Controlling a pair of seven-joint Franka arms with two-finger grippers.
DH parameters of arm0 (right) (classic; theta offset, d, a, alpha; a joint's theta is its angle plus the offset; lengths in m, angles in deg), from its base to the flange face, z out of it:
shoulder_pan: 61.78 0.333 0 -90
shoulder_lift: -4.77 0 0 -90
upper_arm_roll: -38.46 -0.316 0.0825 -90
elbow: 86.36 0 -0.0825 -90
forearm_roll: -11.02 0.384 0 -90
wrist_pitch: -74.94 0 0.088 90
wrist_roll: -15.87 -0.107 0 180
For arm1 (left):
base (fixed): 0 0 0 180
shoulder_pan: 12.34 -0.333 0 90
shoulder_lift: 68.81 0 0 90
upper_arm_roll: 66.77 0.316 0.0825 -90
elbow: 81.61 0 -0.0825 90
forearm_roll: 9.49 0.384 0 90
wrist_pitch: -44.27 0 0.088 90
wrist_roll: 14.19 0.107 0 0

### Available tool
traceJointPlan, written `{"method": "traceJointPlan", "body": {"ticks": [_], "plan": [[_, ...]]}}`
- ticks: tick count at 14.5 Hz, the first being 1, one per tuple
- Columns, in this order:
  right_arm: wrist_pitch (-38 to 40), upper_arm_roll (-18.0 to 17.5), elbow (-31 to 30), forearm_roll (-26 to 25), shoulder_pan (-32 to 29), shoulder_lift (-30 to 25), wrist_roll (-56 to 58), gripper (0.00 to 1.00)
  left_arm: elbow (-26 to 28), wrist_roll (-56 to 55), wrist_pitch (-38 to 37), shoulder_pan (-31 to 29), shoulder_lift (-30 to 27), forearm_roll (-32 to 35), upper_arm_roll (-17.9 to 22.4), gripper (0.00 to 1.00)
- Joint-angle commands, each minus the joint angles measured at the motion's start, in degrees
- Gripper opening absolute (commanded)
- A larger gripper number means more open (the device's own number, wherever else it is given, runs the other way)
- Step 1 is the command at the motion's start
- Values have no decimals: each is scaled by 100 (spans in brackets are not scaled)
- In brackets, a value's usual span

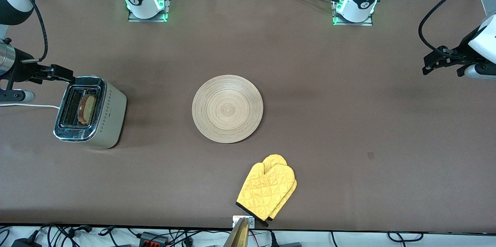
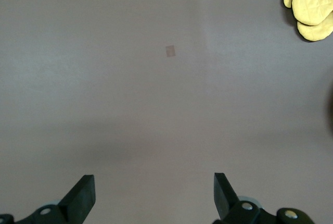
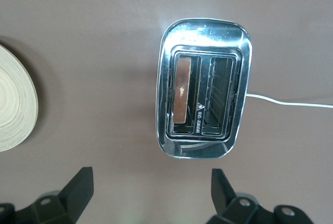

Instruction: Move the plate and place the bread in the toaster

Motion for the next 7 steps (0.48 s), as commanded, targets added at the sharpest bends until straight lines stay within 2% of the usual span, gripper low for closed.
{"method": "traceJointPlan", "body": {"ticks": [1,4,6,7], "plan": [[136,-32,125,-63,-73,-124,-91,100,-183,58,-121,25,89,-53,19,100],[206,-181,134,-28,-300,-160,-83,100,-183,58,-121,25,89,-53,19,100],[347,-1213,169,-72,-1255,-178,-135,100,-183,58,-121,25,89,-53,19,100],[356,-1410,169,-168,-1329,-230,-153,100,-183,58,-121,25,80,-53,19,100]]}}
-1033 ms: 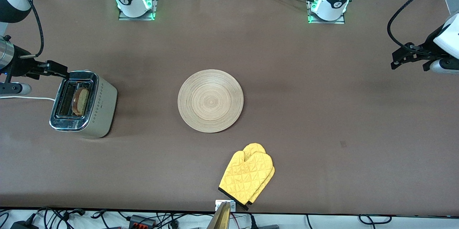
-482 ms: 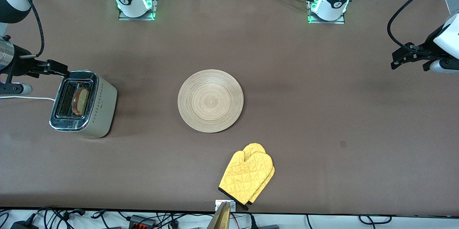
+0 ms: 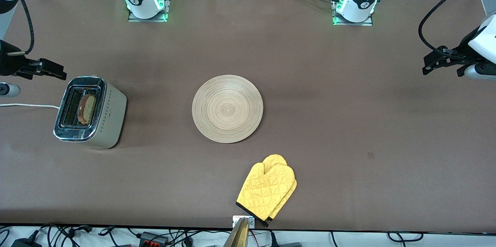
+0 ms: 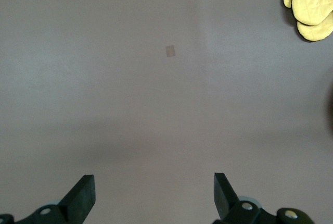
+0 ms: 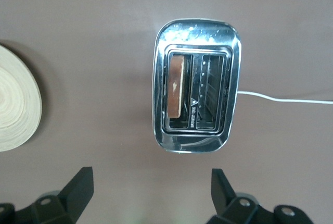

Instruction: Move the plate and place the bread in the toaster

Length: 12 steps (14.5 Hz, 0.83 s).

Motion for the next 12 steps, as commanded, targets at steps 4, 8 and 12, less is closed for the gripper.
{"method": "traceJointPlan", "body": {"ticks": [4,8,12], "plan": [[119,-474,60,-237,-435,-172,-161,100,-182,58,-121,25,80,-53,20,100],[119,-535,60,-229,-435,-164,-152,100,-182,58,-121,25,80,-53,20,100],[110,-561,60,-220,-408,-146,-161,100,-182,67,-121,16,89,-53,20,100]]}}
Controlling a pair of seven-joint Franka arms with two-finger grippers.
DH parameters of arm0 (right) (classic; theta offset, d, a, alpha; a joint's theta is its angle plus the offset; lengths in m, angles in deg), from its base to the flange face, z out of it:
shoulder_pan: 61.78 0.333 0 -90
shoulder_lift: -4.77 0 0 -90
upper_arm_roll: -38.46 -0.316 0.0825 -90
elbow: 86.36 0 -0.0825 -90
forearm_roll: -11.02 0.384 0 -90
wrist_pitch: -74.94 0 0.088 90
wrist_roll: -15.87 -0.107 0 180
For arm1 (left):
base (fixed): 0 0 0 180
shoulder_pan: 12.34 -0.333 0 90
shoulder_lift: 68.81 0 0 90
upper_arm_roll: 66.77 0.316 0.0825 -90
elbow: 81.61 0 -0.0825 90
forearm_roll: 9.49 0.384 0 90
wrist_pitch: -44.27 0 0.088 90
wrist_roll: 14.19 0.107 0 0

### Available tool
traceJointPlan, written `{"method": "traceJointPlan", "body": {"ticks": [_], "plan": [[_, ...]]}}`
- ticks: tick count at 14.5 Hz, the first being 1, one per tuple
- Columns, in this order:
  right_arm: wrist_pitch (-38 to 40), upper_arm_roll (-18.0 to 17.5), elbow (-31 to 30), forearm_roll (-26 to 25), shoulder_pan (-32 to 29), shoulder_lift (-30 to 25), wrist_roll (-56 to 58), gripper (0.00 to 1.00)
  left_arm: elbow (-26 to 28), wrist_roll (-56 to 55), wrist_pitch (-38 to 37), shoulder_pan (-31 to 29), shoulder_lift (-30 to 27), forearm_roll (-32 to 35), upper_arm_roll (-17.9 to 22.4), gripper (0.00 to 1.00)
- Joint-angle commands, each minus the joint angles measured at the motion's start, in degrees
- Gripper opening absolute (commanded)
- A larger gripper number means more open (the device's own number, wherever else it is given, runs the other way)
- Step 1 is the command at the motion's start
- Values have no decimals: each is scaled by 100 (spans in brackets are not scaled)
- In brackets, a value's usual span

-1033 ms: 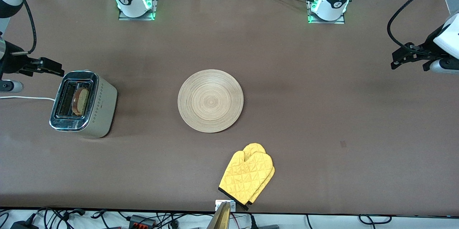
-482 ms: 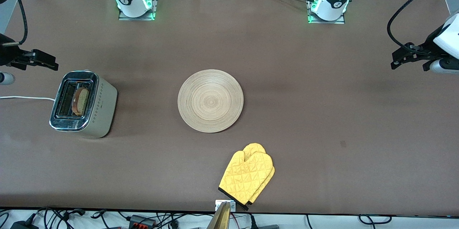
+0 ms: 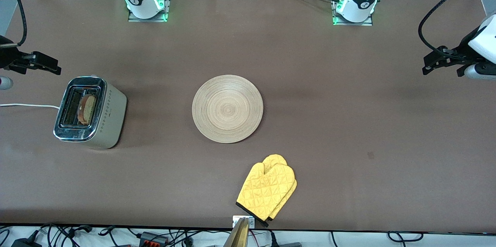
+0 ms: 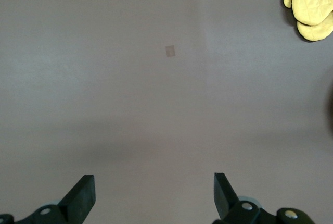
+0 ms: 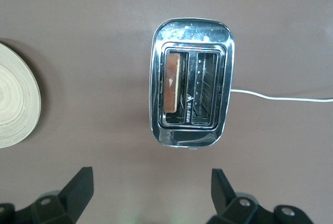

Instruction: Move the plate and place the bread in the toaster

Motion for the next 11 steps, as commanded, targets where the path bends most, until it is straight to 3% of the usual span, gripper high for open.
{"method": "traceJointPlan", "body": {"ticks": [1,11], "plan": [[37,-69,31,-34,-21,0,-98,100,-182,58,-120,24,89,-53,21,100],[-51,-51,31,-60,-65,44,-89,100,-191,40,-138,42,80,-44,21,100]]}}
